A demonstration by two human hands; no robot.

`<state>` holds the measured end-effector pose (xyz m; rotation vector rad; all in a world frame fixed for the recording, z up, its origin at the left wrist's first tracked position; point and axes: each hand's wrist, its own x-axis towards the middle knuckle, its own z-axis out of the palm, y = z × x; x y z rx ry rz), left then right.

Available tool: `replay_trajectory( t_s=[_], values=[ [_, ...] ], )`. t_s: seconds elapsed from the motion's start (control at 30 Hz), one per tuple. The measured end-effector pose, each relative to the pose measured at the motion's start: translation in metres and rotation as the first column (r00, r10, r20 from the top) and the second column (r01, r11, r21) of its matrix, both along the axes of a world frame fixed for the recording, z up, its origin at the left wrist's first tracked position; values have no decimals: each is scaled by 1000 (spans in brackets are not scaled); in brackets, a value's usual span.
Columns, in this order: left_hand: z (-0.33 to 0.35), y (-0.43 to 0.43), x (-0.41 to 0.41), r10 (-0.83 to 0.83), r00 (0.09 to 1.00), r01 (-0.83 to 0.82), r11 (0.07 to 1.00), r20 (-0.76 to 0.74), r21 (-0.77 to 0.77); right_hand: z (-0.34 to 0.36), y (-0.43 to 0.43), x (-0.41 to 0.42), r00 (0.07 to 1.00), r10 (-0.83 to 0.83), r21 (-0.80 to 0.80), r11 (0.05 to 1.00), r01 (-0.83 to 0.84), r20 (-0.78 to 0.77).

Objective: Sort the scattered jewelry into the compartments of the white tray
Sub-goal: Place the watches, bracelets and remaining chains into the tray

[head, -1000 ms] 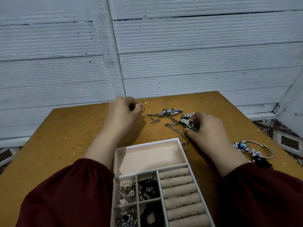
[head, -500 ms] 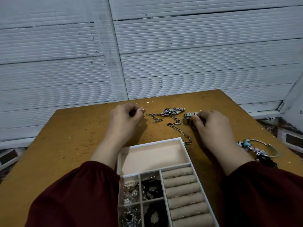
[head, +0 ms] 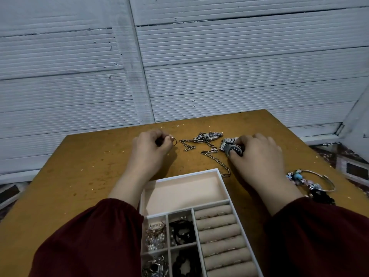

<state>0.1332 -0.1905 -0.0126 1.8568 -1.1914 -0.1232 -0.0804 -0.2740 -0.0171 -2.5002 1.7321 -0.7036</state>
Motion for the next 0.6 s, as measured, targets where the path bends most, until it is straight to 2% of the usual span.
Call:
replay_trajectory(
  t_s=[0.17, 0.4, 0.6],
  values=[
    [1, 1, -2, -10, 1000, 10, 1000, 6, 4, 2, 2, 1, 999, 28, -17, 999, -28, 44],
    [2, 4, -4, -33, 999, 33, 999, 4, 16, -2, 2, -1, 1000, 17, -2, 1000, -17, 2],
    [6, 14, -11, -90, 996, 90, 995, 10, 31, -1, 9, -1, 995, 45, -53, 998, -41, 88]
  ],
)
